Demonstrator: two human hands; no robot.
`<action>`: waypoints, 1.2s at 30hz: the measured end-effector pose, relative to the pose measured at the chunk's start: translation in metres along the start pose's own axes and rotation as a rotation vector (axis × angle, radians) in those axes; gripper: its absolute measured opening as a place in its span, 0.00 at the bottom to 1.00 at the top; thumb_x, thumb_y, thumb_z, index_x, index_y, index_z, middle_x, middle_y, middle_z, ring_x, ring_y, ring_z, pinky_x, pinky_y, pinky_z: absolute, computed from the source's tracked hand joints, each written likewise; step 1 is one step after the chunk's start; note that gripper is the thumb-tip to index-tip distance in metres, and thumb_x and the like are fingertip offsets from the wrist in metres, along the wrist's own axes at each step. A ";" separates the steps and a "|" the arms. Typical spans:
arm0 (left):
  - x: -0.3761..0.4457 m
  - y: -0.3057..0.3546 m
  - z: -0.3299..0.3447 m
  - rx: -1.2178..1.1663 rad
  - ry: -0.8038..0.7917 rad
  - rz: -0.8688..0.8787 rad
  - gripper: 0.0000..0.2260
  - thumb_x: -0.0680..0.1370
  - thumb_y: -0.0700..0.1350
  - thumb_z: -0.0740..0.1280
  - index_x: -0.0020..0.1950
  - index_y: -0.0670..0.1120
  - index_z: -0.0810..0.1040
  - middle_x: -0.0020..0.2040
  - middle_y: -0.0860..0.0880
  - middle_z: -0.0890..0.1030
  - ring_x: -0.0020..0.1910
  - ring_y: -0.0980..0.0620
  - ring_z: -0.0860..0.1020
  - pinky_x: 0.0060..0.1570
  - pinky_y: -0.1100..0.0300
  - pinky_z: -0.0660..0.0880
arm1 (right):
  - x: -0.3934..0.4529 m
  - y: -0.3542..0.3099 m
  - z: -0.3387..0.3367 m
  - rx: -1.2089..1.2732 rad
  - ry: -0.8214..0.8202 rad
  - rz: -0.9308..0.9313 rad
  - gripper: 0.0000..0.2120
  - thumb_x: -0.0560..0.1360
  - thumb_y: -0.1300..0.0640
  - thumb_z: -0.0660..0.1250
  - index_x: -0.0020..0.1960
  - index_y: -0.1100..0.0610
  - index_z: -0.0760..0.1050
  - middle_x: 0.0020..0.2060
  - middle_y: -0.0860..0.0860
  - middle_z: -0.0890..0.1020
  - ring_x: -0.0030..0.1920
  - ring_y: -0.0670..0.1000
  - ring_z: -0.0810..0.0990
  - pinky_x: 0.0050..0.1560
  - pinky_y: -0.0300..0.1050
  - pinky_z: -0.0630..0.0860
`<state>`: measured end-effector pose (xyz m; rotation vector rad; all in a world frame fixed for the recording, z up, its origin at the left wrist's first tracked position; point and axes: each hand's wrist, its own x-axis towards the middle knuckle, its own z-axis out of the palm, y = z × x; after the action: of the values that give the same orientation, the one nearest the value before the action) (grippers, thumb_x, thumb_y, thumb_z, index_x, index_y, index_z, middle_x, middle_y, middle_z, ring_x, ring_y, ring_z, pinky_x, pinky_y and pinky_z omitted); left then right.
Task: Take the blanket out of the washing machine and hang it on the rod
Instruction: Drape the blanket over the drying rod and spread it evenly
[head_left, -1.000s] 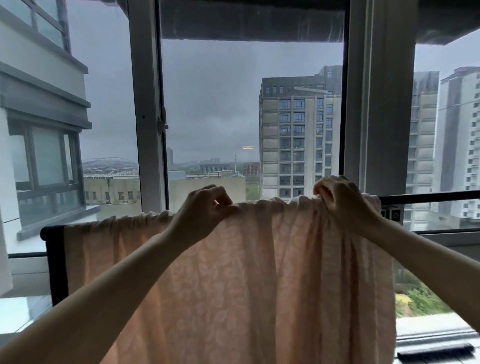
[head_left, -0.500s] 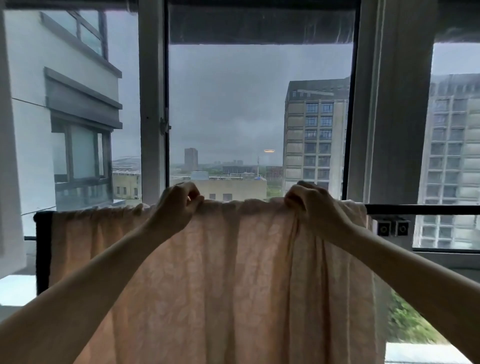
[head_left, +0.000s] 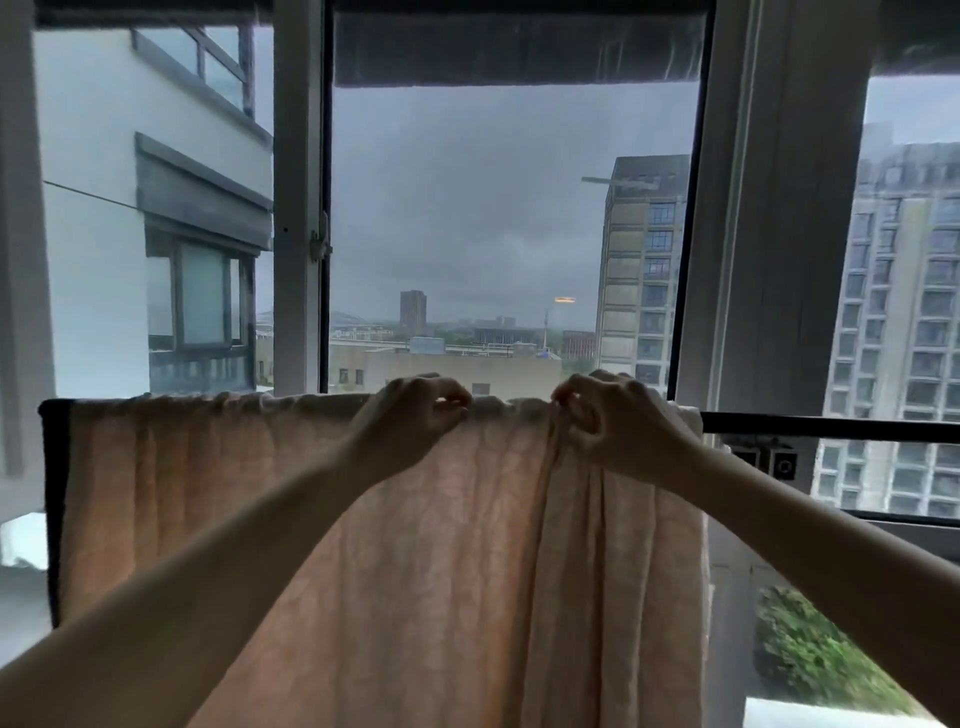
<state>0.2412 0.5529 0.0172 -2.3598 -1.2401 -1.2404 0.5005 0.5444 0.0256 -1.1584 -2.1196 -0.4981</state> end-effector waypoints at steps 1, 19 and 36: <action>0.003 0.006 0.005 -0.007 0.000 0.020 0.08 0.77 0.47 0.69 0.55 0.48 0.82 0.51 0.51 0.83 0.48 0.56 0.80 0.51 0.55 0.78 | -0.002 -0.002 0.000 -0.013 -0.006 0.008 0.12 0.72 0.52 0.65 0.56 0.46 0.74 0.46 0.47 0.78 0.45 0.51 0.78 0.42 0.46 0.76; 0.021 0.021 0.027 -0.021 0.140 -0.096 0.02 0.76 0.45 0.69 0.43 0.51 0.79 0.39 0.54 0.80 0.40 0.54 0.80 0.38 0.59 0.76 | -0.012 0.064 -0.046 -0.171 0.024 0.142 0.11 0.71 0.66 0.64 0.36 0.53 0.78 0.38 0.48 0.76 0.44 0.53 0.78 0.46 0.51 0.77; 0.055 0.048 0.033 -0.035 0.123 -0.051 0.02 0.77 0.45 0.68 0.46 0.48 0.79 0.46 0.50 0.83 0.44 0.50 0.79 0.41 0.58 0.73 | 0.010 0.057 -0.033 -0.069 0.186 0.262 0.05 0.77 0.63 0.65 0.43 0.62 0.78 0.42 0.58 0.82 0.43 0.56 0.81 0.44 0.45 0.75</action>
<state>0.3131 0.5721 0.0471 -2.2501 -1.2572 -1.4105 0.5574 0.5609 0.0565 -1.3509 -1.7741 -0.5380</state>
